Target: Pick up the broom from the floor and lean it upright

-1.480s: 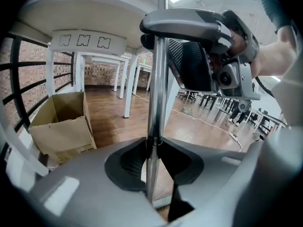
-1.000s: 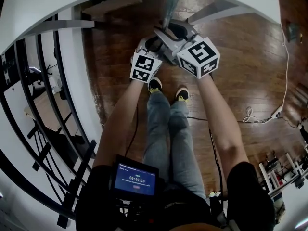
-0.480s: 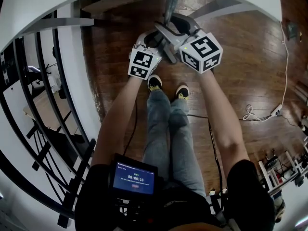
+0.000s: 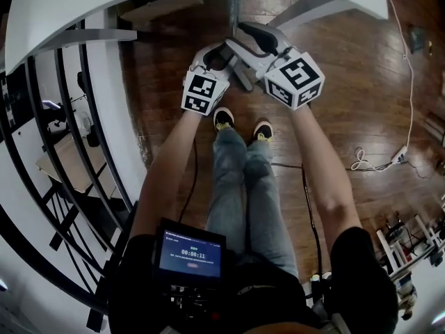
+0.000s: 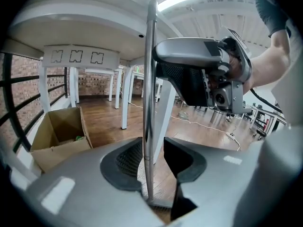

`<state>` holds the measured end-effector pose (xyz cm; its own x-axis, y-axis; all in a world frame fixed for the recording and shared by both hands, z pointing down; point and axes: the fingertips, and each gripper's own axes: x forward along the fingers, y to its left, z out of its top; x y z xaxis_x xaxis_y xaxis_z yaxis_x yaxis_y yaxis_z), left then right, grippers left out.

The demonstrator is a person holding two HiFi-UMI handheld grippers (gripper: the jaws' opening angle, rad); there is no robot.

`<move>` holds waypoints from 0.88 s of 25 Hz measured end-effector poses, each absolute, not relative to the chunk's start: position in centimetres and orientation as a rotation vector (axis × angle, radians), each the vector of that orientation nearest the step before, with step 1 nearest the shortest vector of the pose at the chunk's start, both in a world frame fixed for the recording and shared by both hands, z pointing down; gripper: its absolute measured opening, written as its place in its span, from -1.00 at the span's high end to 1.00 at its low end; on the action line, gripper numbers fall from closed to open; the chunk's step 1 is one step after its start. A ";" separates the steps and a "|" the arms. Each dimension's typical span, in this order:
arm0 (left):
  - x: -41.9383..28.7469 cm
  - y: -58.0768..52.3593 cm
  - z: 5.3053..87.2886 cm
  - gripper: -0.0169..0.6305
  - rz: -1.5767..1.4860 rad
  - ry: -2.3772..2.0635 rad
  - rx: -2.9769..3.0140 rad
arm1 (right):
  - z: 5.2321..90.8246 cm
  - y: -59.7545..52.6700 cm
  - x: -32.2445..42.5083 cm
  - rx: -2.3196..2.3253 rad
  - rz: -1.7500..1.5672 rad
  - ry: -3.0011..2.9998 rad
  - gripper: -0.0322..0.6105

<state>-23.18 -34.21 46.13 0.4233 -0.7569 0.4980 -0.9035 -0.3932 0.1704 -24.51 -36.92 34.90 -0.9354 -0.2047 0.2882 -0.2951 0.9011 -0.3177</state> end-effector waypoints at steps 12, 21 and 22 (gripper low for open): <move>-26.4 -29.9 37.3 0.91 0.412 -1.516 2.171 | 27.8 -36.2 -19.6 0.447 0.541 -2.825 0.40; -25.0 -19.1 23.8 0.91 0.343 -1.523 2.191 | 16.3 -27.9 -15.3 0.439 0.379 -2.851 0.51; -24.4 -18.3 22.3 0.91 0.342 -1.532 2.203 | 15.3 -26.7 -14.7 0.433 0.357 -2.860 0.54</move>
<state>-24.36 -18.32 22.30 0.3585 -0.8257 0.4355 -0.9325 -0.2950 0.2083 -14.71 -26.75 15.31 -0.9308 -0.2599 0.2571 -0.3152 0.9268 -0.2041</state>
